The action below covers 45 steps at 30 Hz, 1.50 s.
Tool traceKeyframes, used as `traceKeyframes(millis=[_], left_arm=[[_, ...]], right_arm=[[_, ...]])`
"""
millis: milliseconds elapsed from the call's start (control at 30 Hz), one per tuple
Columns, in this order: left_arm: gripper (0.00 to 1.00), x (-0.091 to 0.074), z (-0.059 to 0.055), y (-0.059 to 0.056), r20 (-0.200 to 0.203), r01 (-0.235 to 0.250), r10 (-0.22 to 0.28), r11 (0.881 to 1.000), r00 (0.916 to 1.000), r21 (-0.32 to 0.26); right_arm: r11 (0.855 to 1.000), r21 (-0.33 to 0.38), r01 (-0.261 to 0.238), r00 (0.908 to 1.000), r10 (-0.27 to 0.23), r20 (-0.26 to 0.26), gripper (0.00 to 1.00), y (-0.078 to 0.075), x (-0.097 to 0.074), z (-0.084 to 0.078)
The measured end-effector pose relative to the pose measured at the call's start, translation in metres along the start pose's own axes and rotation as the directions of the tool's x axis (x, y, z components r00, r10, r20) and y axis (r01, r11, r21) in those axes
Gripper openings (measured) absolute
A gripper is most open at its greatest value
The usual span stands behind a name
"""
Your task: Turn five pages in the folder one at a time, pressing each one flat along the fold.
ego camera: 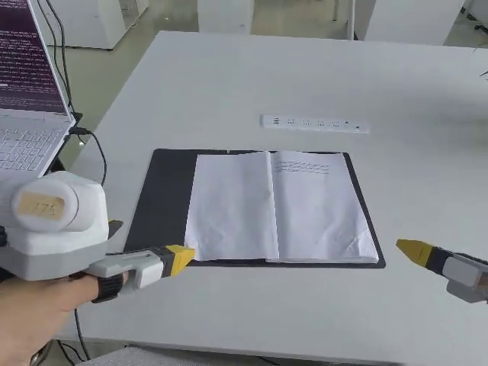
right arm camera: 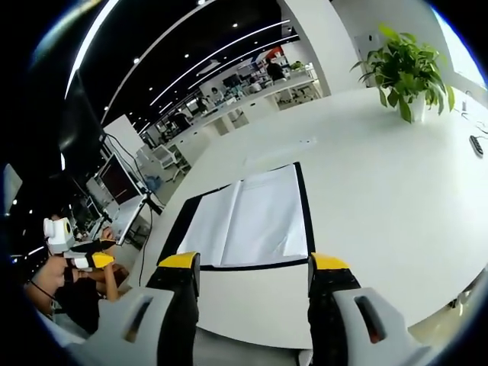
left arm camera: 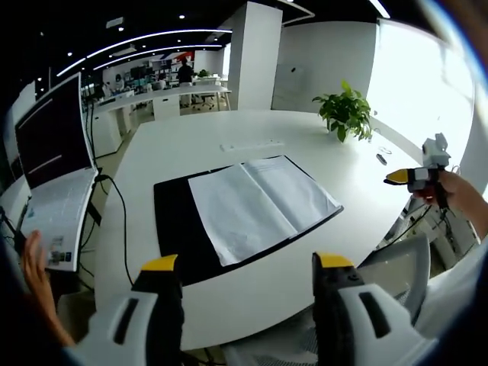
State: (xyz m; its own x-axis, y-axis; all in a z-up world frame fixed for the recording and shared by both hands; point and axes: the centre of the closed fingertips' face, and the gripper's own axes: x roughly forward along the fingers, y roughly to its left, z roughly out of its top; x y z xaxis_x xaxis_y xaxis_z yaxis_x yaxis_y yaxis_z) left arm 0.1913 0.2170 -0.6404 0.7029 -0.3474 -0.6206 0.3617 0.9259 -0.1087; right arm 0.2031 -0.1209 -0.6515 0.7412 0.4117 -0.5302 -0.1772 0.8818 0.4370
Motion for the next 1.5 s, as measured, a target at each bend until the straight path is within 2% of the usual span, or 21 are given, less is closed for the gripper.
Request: traceKeyframes(millis=[100,200,400,567,633,800,933,1033,1100,1200,1333,1500], left_arm=[[0.68,0.014,-0.003,-0.004,-0.019,0.007,-0.007,1.0,0.9998,0.011],[0.68,0.028,-0.002,-0.012,-0.017,0.019,-0.019,1.0,0.9997,0.009],[0.67,0.068,0.001,-0.038,-0.015,0.062,-0.062,0.997,0.998,0.043],[0.69,0.103,0.001,-0.061,-0.009,0.088,-0.087,0.994,0.9962,0.06],[0.69,0.117,0.002,-0.069,0.009,0.095,-0.095,0.993,0.9954,0.073],[0.68,0.157,0.002,-0.086,0.023,0.111,-0.113,0.989,0.9933,0.096],[0.68,0.185,0.005,-0.105,0.032,0.135,-0.14,0.983,0.9897,0.126],[0.68,0.207,0.011,-0.129,0.041,0.162,-0.172,0.97,0.9842,0.181],[0.69,0.217,0.013,-0.142,0.048,0.185,-0.198,0.964,0.9791,0.191],[0.7,0.235,0.012,-0.159,0.031,0.2,-0.212,0.953,0.9767,0.226],[0.69,0.25,0.007,-0.17,0.012,0.201,-0.211,0.946,0.9774,0.253],[0.7,0.264,0.005,-0.174,0.005,0.189,-0.197,0.949,0.9804,0.253]], right_arm=[[1.0,-0.007,0.01,0.9999,-0.01,-0.011,0.55,-0.003,0.004,-0.002],[1.0,-0.018,0.009,0.9998,-0.009,-0.016,0.55,-0.005,0.009,-0.002],[0.999,-0.038,0.001,0.9993,-0.002,-0.039,0.54,-0.007,0.025,-0.005],[0.999,-0.049,0.003,0.9999,-0.003,-0.016,0.5,-0.011,0.037,-0.002],[0.999,-0.048,0.005,0.9998,-0.006,-0.019,0.49,-0.013,0.043,-0.003],[0.999,-0.048,0.001,1.0,-0.001,-0.006,0.48,-0.018,0.056,-0.004],[0.999,-0.036,-0.002,1.0,0.002,0.001,0.49,-0.023,0.063,-0.006],[1.0,-0.026,-0.002,1.0,0.002,-0.006,0.49,-0.026,0.068,-0.011],[1.0,-0.024,-0.001,0.9999,0.0,-0.014,0.5,-0.028,0.07,-0.014],[1.0,-0.021,0.0,0.9999,0.0,-0.016,0.49,-0.031,0.07,-0.014],[1.0,-0.021,0.003,0.9997,-0.004,-0.022,0.49,-0.036,0.07,-0.017],[1.0,-0.016,0.002,0.9998,-0.002,-0.019,0.49,-0.042,0.071,-0.02]])
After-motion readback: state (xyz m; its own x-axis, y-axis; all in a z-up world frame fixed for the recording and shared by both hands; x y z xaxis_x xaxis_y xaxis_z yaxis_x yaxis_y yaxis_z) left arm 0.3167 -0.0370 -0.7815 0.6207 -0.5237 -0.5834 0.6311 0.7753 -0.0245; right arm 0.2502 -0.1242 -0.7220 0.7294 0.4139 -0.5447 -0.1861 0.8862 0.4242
